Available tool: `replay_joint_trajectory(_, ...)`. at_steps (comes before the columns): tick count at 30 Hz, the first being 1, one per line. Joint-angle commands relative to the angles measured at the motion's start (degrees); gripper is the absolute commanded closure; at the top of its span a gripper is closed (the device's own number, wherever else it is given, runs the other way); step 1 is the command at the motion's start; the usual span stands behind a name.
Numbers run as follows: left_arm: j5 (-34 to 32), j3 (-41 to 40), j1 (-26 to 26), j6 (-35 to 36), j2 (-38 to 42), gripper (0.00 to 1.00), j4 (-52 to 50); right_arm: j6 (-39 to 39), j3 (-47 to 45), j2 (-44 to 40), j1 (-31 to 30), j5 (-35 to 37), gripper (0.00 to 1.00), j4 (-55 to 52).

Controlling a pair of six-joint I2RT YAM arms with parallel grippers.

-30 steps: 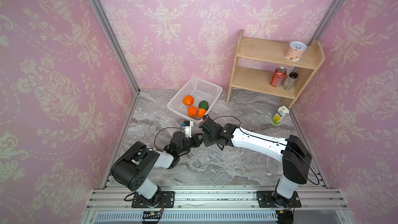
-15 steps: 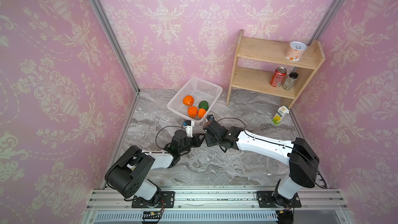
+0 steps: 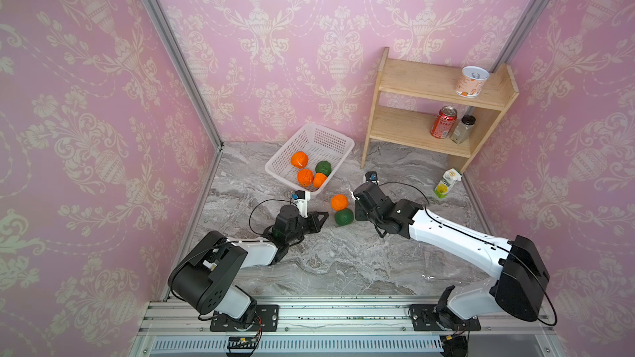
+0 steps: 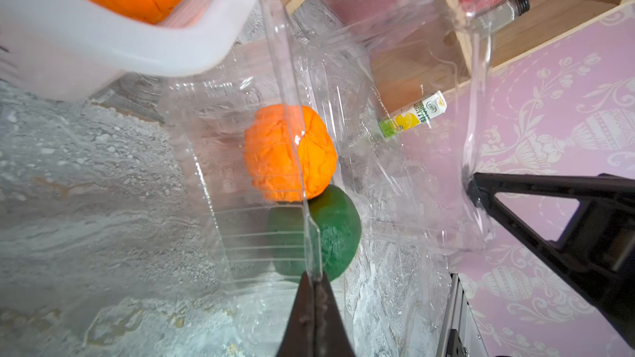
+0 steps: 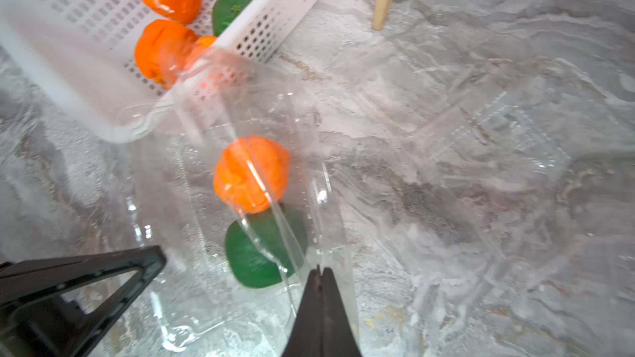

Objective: Take oranges out of containers
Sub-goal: Open the packing box at the center of the board.

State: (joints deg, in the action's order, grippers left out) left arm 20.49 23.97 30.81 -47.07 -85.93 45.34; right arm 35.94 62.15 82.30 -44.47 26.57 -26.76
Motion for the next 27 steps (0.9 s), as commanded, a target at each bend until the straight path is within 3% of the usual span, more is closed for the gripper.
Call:
replay_joint_trajectory(1, -1.25, 0.12, -0.57, 2.15, -0.89, 1.00, -2.95, 2.06, -2.73, -0.74, 1.42, 2.87, 1.00, -6.84)
replay_joint_trajectory(7, -0.02, 0.40, -0.57, 2.10, -1.86, 1.00, -1.92, 2.67, -0.92, -0.16, 2.60, 3.31, 0.98, -9.94)
replay_joint_trajectory(9, 0.22, 0.61, -0.56, 2.16, -1.82, 1.00, -2.37, 3.20, -0.87, 0.42, 2.72, 3.52, 0.85, -10.02)
replay_joint_trajectory(12, -0.04, 0.62, -0.57, 2.41, -1.46, 1.00, -2.67, 3.84, -0.71, 0.18, 2.92, 3.38, 0.84, -10.22)
replay_joint_trajectory(13, -0.12, 0.70, -0.57, 2.63, -1.37, 1.00, -3.00, 4.12, -0.88, -0.24, 3.00, 3.81, 0.80, -10.48)
replay_joint_trajectory(15, -0.05, 0.71, -0.57, 2.99, -1.15, 1.00, -3.16, 4.95, -1.72, -1.92, 3.11, 5.20, 0.51, -10.67)
replay_joint_trajectory(16, 0.10, 0.65, -0.53, 3.23, -1.09, 1.00, -3.20, 5.20, -2.21, -2.81, 3.15, 5.69, 0.43, -10.61)
replay_joint_trajectory(20, 0.20, 0.51, -0.57, 4.12, -0.29, 1.00, -3.23, 4.40, -3.83, -6.58, 3.65, 6.88, 0.31, -10.36)
replay_joint_trajectory(24, -0.87, 0.10, -0.50, 5.65, 1.34, 0.65, -4.06, 3.97, -4.02, -8.70, 4.30, 7.31, 0.12, -11.19)
replay_joint_trajectory(27, -1.88, 0.14, -0.49, 7.27, 2.87, 0.33, -6.04, 3.52, -4.21, -9.65, 4.53, 7.09, 0.07, -10.77)
